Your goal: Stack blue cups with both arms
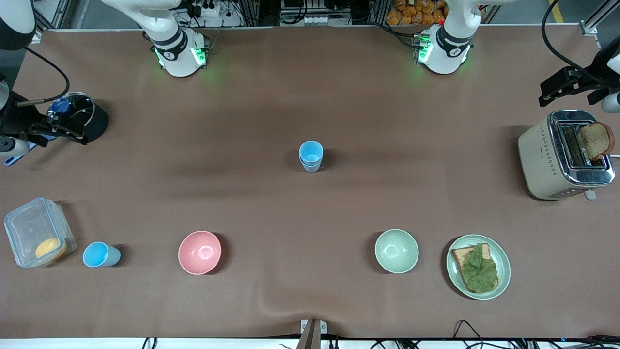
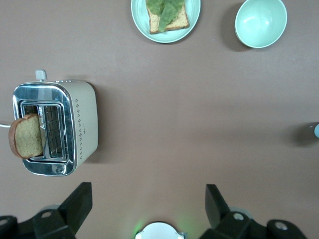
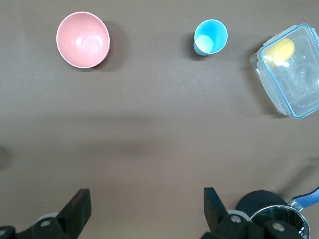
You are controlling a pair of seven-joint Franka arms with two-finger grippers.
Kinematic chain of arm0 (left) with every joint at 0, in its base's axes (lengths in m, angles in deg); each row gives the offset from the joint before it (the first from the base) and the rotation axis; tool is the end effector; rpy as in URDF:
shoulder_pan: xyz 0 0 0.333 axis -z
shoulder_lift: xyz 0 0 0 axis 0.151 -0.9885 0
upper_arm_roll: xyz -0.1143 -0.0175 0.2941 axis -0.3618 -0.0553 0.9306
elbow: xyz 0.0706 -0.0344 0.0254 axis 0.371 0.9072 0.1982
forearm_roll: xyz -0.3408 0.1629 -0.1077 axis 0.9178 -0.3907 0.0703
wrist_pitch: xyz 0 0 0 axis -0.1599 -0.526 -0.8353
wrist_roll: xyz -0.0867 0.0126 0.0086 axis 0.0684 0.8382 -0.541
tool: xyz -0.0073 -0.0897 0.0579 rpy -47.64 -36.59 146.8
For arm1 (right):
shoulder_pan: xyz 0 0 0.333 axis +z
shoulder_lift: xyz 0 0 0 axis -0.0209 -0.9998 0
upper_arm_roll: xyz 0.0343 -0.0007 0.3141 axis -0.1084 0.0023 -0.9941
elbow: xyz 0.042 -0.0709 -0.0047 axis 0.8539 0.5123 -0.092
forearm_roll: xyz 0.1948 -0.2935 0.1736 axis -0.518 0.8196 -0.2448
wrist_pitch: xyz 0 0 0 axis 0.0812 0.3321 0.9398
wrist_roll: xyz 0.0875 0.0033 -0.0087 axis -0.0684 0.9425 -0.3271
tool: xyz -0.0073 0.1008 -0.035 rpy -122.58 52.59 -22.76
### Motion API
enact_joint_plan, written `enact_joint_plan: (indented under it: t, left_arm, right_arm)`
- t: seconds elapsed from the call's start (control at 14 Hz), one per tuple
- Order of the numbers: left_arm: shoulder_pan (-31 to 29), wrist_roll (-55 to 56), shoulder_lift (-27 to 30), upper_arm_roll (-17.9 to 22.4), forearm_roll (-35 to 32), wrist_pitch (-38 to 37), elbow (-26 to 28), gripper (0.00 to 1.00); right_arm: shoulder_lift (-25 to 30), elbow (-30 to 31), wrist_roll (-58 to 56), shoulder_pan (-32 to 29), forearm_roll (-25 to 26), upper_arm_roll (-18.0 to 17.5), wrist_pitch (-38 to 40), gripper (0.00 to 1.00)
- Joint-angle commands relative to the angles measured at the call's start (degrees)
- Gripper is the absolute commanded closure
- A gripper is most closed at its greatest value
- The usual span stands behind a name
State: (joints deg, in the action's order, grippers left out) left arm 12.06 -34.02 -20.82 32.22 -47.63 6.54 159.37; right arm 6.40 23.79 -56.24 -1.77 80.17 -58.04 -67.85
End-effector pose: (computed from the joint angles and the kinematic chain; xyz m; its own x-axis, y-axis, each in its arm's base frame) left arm 0.5293 -0.0317 0.6665 0.9977 0.0162 -0.0661 0.0133 -0.9989 -0.0439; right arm 0.5579 -0.0267 0.5825 0.9993 0.0358 -0.0131 0.0356 -0.9992 -0.0191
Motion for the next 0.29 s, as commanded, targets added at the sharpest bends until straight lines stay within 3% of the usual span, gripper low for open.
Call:
enact_joint_plan:
  t: [0.0, 0.21]
  left_arm:
    - [0.40, -0.82, 0.05, 0.20, 1.52, -0.26, 1.78, 0.00]
    - [0.49, -0.21, 0.05, -1.64, 1.61, -0.70, 2.93, 0.00]
  right_arm:
    - [0.80, 0.17, 0.85, 0.15, -0.02, 0.05, 0.57, 0.00]
    - [0.80, 0.17, 0.93, 0.15, -0.02, 0.05, 0.57, 0.00]
